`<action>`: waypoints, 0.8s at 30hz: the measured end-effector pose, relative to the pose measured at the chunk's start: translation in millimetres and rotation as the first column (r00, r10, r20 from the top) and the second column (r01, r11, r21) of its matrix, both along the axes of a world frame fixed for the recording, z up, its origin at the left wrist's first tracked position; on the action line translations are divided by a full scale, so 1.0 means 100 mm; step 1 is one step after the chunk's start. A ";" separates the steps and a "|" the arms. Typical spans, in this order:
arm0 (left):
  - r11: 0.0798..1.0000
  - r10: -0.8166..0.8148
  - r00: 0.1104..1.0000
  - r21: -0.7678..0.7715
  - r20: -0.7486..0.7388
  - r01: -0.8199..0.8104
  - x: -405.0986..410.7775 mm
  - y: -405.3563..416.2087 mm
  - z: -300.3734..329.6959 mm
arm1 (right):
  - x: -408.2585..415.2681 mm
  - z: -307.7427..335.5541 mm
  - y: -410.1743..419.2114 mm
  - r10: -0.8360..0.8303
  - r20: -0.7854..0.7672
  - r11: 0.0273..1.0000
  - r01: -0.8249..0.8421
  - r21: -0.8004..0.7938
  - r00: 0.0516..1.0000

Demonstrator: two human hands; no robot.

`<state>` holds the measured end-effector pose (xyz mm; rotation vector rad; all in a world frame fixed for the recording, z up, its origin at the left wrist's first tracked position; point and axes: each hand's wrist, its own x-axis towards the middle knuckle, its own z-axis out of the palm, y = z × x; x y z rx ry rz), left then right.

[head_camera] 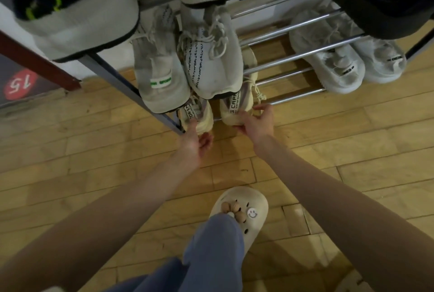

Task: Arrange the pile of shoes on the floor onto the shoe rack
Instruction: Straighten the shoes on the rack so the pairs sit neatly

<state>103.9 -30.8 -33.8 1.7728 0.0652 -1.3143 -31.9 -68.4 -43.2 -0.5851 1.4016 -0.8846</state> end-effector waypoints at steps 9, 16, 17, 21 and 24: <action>0.995 0.050 0.999 -0.085 0.017 -0.048 -0.02 0.00 -0.08 | 0.08 -0.01 -0.09 0.051 -0.143 0.992 -0.067 -0.111 0.988; 0.991 0.092 0.996 -0.099 0.007 -0.091 -0.01 -0.04 -0.07 | 0.08 -0.03 -0.06 0.037 -0.074 0.996 -0.042 -0.076 0.997; 0.991 0.094 0.996 -0.101 0.008 -0.093 -0.02 -0.04 -0.06 | 0.09 -0.03 -0.05 0.031 -0.072 0.996 -0.037 -0.077 0.997; 0.990 0.106 0.994 -0.096 0.009 -0.105 -0.05 -0.06 -0.05 | 0.12 -0.02 -0.03 0.001 -0.043 0.998 -0.004 -0.069 0.999; 0.991 0.106 0.994 -0.082 0.010 -0.105 -0.07 -0.07 -0.04 | 0.08 -0.03 -0.01 0.012 -0.006 0.997 -0.012 -0.076 1.000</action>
